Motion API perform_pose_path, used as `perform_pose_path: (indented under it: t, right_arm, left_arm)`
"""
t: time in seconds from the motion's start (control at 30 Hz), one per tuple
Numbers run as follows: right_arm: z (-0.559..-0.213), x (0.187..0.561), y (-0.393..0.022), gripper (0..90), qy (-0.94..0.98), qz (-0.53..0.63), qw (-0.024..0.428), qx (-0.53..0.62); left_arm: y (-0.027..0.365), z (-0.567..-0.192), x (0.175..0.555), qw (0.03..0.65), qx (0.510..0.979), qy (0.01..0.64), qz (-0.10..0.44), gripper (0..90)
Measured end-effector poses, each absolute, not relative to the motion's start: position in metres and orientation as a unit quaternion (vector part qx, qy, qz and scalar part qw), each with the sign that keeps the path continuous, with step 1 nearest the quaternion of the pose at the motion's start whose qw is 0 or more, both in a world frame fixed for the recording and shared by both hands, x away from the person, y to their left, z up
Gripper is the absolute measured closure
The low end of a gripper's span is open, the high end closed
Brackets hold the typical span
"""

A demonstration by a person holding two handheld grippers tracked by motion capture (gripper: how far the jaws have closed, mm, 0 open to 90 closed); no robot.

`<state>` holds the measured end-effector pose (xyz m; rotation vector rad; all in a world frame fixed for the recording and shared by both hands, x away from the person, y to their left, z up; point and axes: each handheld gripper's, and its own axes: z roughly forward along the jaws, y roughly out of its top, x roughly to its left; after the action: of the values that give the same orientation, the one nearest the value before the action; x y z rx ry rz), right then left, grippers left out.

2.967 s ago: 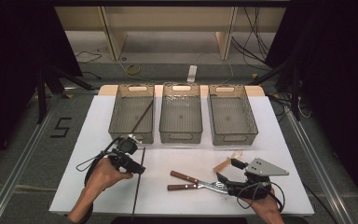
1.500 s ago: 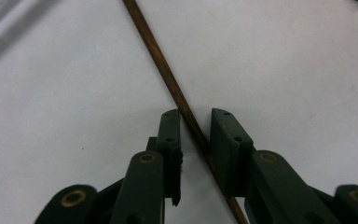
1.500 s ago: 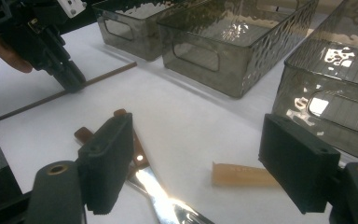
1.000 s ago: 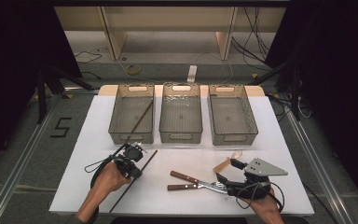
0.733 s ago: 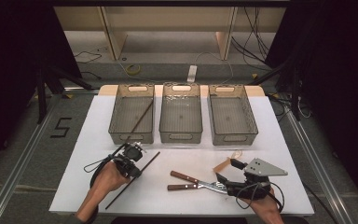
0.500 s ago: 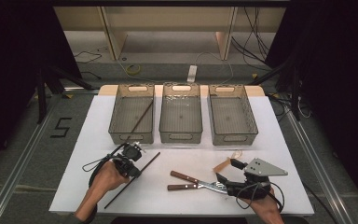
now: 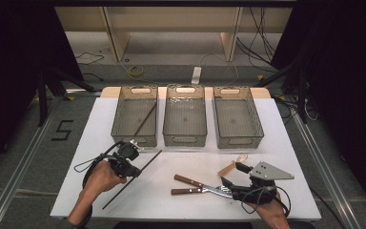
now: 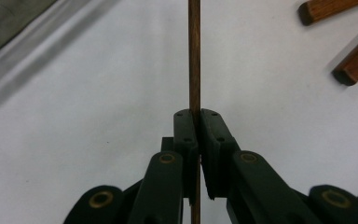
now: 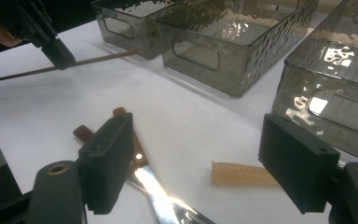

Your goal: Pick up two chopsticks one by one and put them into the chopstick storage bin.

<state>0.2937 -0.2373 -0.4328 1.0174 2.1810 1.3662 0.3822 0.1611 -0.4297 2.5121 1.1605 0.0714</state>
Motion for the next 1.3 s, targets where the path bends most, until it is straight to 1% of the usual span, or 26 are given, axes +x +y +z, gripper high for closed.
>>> perform_pose_path:
  t: [0.17, 0.4, 0.6, 1.0, 1.07, 1.3]
  right_arm:
    - [-0.433, 0.294, -0.237, 27.3, 0.774, 0.485, 0.186, 0.362]
    - [-0.433, 0.294, -0.238, 27.3, 0.773, 0.484, 0.187, 0.365]
    - [-0.434, 0.295, -0.238, 27.3, 0.774, 0.482, 0.187, 0.365]
    - [-0.434, 0.295, -0.239, 27.3, 0.772, 0.485, 0.186, 0.366]
    - [-0.434, 0.295, -0.239, 27.3, 0.773, 0.484, 0.186, 0.366]
    - [-0.433, 0.294, -0.239, 27.3, 0.771, 0.487, 0.185, 0.366]
  left_arm:
    - [0.161, -0.414, 0.379, 0.216, 0.891, 0.400, 0.020, 85.0]
    - [0.153, -0.400, 0.381, 0.234, 0.891, 0.388, 0.039, 85.0]
    - [0.151, -0.379, 0.391, 0.269, 0.881, 0.384, 0.061, 85.0]
    - [0.167, -0.350, 0.435, 0.304, 0.853, 0.413, 0.094, 85.0]
    - [0.172, -0.345, 0.443, 0.320, 0.842, 0.420, 0.112, 85.0]
    - [0.184, -0.334, 0.474, 0.344, 0.814, 0.449, 0.131, 85.0]
